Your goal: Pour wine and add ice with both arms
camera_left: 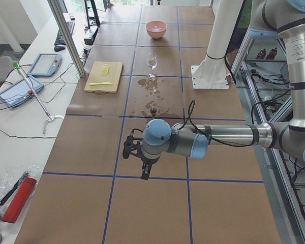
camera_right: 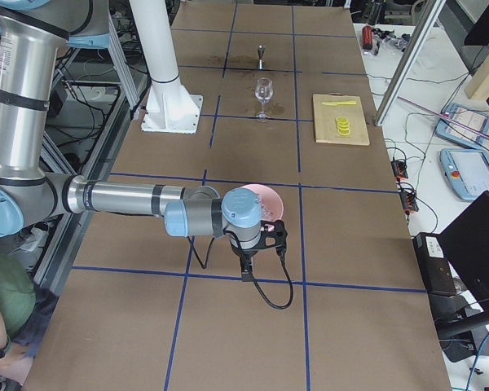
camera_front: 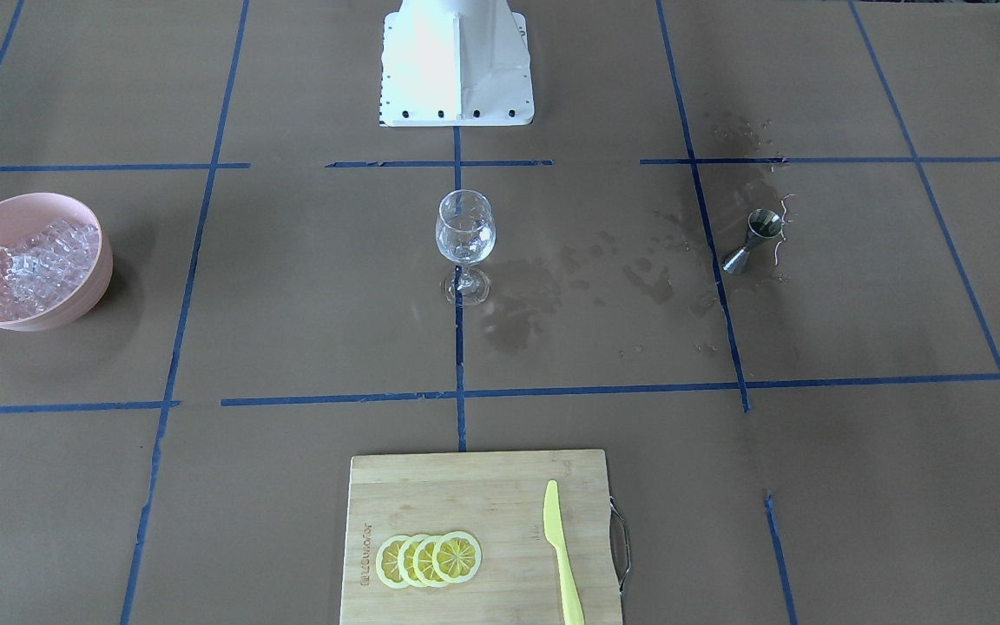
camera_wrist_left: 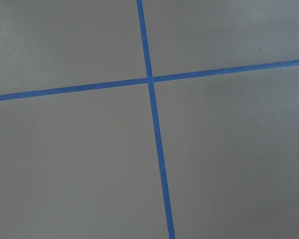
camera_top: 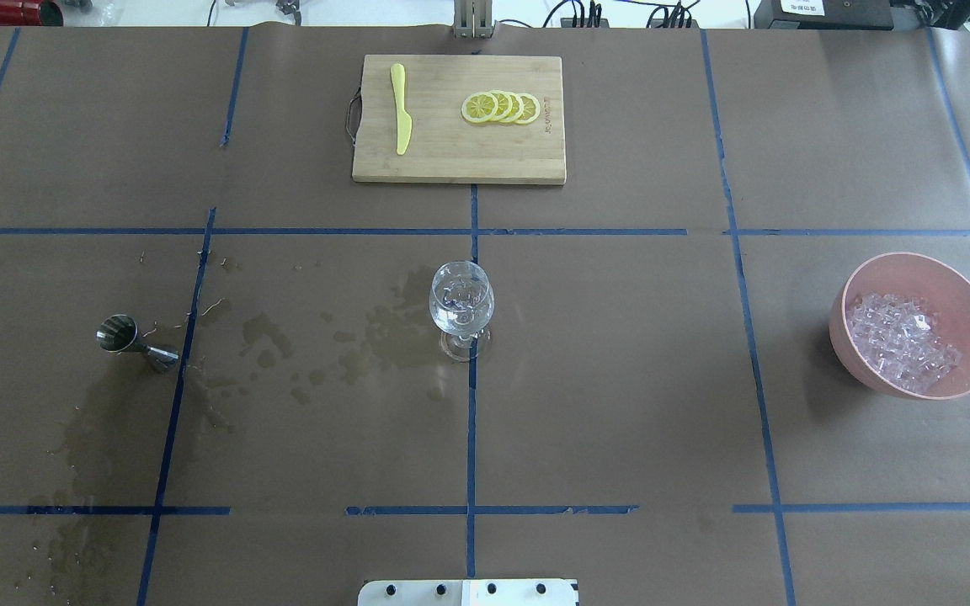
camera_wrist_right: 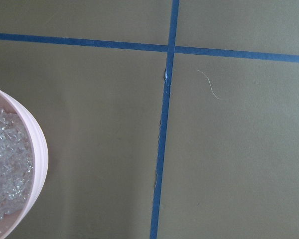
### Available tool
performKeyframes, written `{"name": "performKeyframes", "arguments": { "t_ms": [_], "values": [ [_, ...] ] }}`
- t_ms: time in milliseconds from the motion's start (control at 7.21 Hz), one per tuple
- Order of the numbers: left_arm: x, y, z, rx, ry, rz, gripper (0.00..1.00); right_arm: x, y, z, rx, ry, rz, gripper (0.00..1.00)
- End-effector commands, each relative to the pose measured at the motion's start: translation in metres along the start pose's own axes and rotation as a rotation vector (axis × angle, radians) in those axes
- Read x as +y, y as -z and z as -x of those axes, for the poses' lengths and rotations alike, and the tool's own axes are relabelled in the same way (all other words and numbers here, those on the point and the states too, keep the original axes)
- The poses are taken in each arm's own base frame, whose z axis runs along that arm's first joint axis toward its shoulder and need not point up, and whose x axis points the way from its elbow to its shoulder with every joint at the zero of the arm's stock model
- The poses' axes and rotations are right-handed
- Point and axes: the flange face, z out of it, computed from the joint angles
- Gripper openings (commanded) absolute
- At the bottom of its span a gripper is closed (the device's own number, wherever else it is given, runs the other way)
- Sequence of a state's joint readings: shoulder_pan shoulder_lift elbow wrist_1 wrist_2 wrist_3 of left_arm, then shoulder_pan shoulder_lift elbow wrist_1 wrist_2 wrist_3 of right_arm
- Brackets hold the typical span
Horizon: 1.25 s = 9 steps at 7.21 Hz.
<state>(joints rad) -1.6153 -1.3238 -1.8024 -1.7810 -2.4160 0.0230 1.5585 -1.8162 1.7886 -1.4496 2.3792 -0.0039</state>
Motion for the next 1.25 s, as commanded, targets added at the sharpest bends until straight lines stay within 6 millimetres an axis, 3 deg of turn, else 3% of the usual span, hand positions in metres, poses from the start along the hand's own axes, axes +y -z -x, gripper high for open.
{"name": "performKeyframes", "arguments": {
  "t_ms": [0,416,694,833,972,1110],
  "values": [
    [-0.001,0.001,-0.001,-0.006,-0.010,-0.003,1.00,0.000,0.001,0.001,0.000,0.002,-0.001,1.00],
    [-0.005,0.013,-0.011,-0.017,-0.029,-0.027,1.00,-0.001,0.002,0.003,-0.003,0.002,-0.005,1.00],
    [-0.013,0.016,-0.008,-0.118,-0.051,-0.037,1.00,-0.007,0.006,0.014,-0.075,0.005,-0.014,1.00],
    [-0.020,0.021,-0.013,-0.119,-0.085,-0.075,1.00,-0.026,0.018,0.027,-0.069,0.036,-0.044,1.00],
    [-0.045,0.030,-0.022,-0.118,-0.133,-0.130,1.00,-0.044,0.031,0.039,-0.074,0.069,-0.075,1.00],
    [-0.058,0.043,-0.037,-0.118,-0.191,-0.185,1.00,-0.049,0.038,0.047,-0.070,0.119,-0.122,1.00]
  ]
}}
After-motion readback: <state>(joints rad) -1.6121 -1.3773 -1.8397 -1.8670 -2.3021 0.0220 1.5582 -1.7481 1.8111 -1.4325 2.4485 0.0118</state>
